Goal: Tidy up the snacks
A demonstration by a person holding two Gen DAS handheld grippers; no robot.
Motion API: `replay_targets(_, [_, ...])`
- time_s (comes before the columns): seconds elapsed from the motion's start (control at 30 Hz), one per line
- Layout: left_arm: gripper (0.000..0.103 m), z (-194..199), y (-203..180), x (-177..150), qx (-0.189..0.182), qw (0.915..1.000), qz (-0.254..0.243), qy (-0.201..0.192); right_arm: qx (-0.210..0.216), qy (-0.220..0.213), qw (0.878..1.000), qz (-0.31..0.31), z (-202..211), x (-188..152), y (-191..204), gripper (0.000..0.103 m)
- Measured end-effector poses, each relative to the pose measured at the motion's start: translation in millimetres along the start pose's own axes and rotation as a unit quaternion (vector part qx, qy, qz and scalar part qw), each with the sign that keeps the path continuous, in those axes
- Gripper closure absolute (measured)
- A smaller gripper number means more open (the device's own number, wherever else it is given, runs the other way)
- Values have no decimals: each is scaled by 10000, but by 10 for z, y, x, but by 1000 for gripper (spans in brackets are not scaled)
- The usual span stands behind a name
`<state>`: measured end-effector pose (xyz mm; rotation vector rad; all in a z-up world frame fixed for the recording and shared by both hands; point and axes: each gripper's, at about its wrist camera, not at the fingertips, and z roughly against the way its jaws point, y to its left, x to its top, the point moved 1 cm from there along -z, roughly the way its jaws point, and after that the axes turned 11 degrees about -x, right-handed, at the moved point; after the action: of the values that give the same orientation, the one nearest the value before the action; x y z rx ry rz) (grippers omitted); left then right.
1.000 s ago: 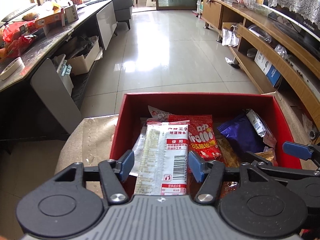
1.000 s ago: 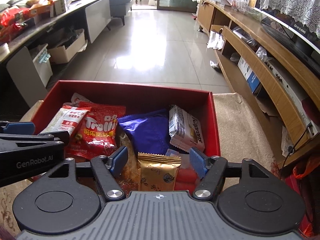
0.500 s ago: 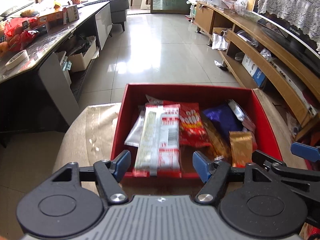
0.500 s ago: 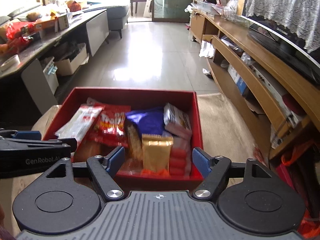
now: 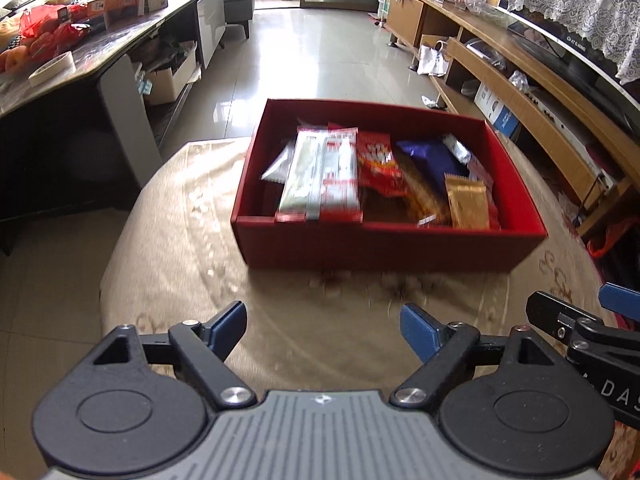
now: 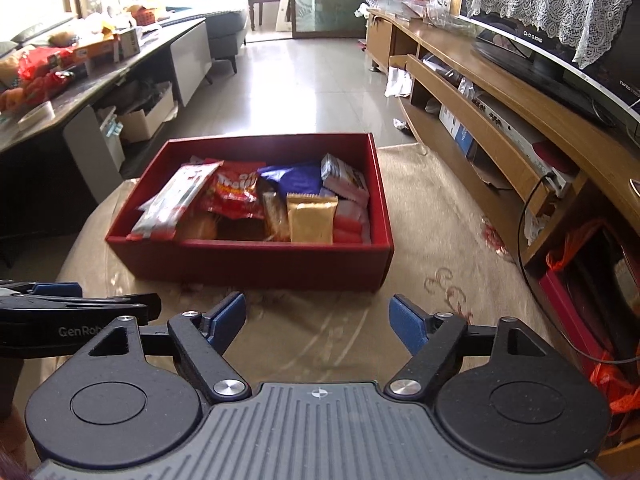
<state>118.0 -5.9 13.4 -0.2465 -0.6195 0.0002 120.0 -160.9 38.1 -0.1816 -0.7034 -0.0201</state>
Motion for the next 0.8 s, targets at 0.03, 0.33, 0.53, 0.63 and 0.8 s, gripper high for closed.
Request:
replay_targets(0.03, [21,17,-1,-41,-3,10000,-1,8,-21,12,10000,15,13,-31,9,19])
replay_targets(0.33, [16,120,-68,-311,-6,9999,-106,54,-108,148,9998,22,107,-286,-26,19])
replay_targets(0.53, [16,205,-118,-436,-28,9998,-191,22,-102,165,9998,-8,190,-392,-45,19])
replay_targets(0.63, [15,250,-130,-484,-27,9998,-218,-13,-93,171,9998,-24,231,-440,-60,18])
replay_targets(0.8, [15,308,-139,-556,4,9997,-250,-32,-76,177,9998,-3,281,-509,-69,18])
